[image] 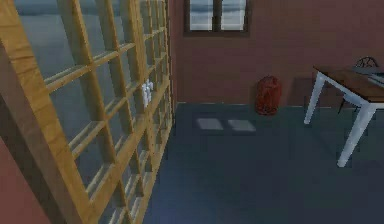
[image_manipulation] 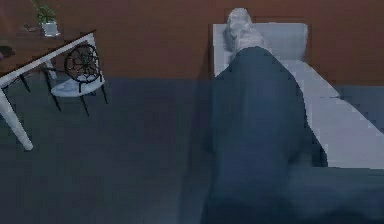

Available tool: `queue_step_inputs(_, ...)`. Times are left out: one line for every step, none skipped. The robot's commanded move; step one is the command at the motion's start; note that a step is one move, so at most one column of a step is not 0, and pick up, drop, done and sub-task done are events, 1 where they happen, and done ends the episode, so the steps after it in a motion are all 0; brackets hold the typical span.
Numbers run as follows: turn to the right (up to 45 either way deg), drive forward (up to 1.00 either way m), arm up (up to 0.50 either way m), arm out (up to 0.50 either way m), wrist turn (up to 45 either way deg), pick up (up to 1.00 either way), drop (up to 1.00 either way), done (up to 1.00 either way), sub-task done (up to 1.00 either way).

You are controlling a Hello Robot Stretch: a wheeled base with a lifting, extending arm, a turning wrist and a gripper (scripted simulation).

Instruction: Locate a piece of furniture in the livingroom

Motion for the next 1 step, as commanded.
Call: queue_step_inputs(3.0, 0.00, 0.00, 0.00, 0.0, 0.00, 0.00, 0.00, 0.00)
